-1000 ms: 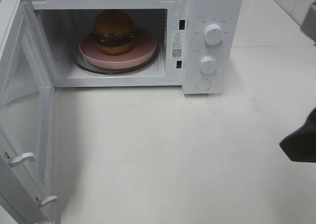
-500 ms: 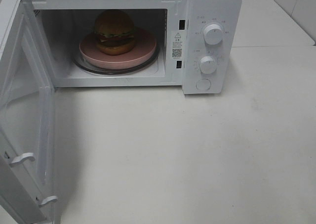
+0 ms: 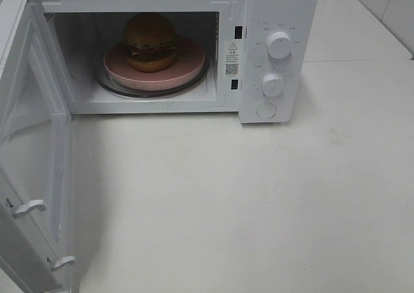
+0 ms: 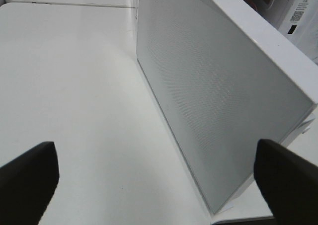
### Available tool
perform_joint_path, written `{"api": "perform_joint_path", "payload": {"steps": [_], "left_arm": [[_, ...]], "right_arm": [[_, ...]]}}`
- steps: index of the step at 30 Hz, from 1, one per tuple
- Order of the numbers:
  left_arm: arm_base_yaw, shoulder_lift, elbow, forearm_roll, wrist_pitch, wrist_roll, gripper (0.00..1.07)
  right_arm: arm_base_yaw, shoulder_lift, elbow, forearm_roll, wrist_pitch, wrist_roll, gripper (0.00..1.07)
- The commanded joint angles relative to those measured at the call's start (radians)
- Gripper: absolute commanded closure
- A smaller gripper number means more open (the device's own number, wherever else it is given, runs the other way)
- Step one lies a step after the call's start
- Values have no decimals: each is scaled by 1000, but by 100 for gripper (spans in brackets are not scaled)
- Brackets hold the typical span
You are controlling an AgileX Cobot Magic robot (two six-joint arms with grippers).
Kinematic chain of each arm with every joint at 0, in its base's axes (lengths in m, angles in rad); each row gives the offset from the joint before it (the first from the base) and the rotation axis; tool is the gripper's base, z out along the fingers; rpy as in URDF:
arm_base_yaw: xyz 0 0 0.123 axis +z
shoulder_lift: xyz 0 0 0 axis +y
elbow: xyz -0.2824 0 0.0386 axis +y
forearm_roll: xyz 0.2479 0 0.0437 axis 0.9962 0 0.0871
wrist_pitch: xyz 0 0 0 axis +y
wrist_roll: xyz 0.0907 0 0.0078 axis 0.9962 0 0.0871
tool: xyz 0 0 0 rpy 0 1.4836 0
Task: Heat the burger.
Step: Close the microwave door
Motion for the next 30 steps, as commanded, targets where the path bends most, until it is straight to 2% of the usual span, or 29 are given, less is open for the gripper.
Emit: {"api": "perform_joint_path", "payload": {"steps": [1, 6, 9, 30], "left_arm": [[-1, -17, -1, -4, -10, 0, 7], [-1, -17, -1, -4, -10, 0, 7], [-1, -17, -1, -4, -10, 0, 7], [-1, -17, -1, -4, -10, 0, 7]], "right_arm": [[-40, -59, 5, -2, -28, -17, 31], [-100, -198, 45, 27, -89, -35, 31], [-125, -199, 45, 27, -89, -35, 31], [-125, -199, 45, 27, -89, -35, 31]]}}
